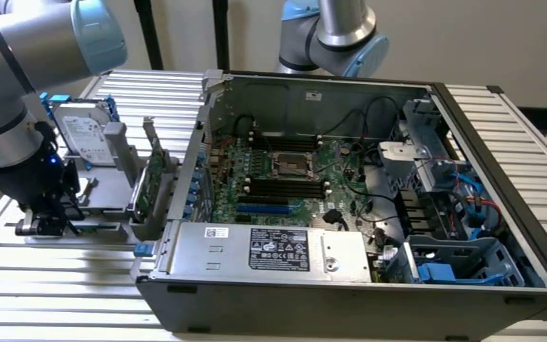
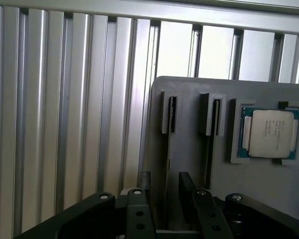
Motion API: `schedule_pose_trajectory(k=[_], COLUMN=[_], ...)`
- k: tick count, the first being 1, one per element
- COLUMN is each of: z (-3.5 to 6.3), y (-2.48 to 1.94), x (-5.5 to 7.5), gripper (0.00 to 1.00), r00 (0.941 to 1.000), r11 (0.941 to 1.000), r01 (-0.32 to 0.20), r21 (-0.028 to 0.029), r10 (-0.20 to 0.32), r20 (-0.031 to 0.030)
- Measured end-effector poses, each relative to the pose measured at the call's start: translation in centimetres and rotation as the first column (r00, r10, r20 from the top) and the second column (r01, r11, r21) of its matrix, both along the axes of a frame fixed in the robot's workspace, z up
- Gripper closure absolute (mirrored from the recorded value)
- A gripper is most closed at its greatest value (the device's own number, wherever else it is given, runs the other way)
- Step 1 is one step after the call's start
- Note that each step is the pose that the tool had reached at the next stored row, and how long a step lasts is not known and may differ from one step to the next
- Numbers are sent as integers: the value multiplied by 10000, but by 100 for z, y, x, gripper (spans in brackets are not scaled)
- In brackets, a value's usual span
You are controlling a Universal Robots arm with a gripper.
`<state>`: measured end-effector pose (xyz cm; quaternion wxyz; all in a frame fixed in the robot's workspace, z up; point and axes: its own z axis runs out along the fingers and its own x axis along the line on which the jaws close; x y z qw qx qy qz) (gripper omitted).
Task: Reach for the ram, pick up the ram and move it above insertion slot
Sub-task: 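Pick up the ram and move it above insertion slot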
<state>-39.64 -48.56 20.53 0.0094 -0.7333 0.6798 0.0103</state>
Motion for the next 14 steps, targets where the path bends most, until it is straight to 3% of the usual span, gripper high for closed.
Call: schedule_pose_trajectory(k=[9, 11, 13, 14], z=[-77, -79, -81, -82], y=[0, 1, 1, 2], x=[25, 25, 26, 26], gripper=[63, 65, 78, 78], r00=[10000, 10000, 10000, 10000], r11=[10000, 10000, 10000, 10000], r01=[0, 0, 0, 1], r21=[48, 49, 50, 53], r10=[1, 0, 0, -1], r20=[-10, -23, -49, -66])
